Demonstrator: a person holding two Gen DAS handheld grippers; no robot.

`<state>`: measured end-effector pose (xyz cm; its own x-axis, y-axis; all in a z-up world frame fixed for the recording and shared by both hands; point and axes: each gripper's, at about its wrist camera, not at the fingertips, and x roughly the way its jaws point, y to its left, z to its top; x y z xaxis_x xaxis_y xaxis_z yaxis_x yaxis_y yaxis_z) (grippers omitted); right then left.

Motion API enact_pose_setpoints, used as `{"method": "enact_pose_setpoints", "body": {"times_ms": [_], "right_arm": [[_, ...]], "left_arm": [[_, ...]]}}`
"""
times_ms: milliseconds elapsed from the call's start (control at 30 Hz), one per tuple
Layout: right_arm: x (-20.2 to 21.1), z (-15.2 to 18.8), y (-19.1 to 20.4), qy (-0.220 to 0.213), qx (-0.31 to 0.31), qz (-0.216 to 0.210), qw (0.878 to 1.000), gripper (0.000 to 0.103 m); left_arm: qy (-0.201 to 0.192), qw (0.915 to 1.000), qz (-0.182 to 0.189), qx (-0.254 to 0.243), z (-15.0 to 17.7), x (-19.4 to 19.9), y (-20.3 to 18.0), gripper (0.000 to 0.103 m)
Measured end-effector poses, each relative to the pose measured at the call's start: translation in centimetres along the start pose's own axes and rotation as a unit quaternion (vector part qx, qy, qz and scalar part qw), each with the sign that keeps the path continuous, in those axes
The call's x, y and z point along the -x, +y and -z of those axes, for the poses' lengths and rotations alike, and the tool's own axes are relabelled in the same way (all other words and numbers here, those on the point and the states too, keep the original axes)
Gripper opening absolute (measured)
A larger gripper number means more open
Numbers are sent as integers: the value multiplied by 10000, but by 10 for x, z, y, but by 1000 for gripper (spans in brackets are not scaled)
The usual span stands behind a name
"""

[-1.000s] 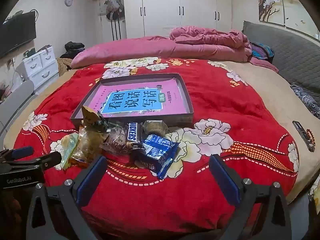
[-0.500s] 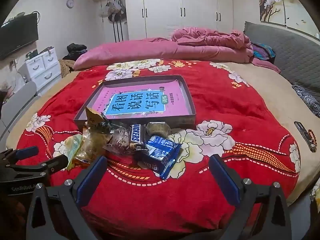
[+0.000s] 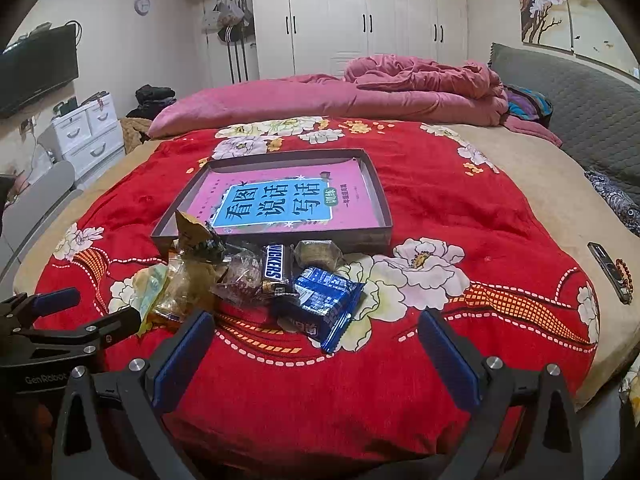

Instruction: Organize snacks

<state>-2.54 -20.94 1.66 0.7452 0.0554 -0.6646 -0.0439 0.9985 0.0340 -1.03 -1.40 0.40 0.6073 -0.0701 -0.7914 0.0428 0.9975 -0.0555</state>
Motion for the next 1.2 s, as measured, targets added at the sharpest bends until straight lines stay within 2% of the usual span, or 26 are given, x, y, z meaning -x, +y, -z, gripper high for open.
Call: {"method": "enact_pose_setpoints", "body": {"times_ms": [1200], "right_arm": [[-1, 0, 0, 18, 23, 34, 10000, 103]], "left_arm": [[-10, 10000, 68, -23, -1, -1, -2, 100]]}}
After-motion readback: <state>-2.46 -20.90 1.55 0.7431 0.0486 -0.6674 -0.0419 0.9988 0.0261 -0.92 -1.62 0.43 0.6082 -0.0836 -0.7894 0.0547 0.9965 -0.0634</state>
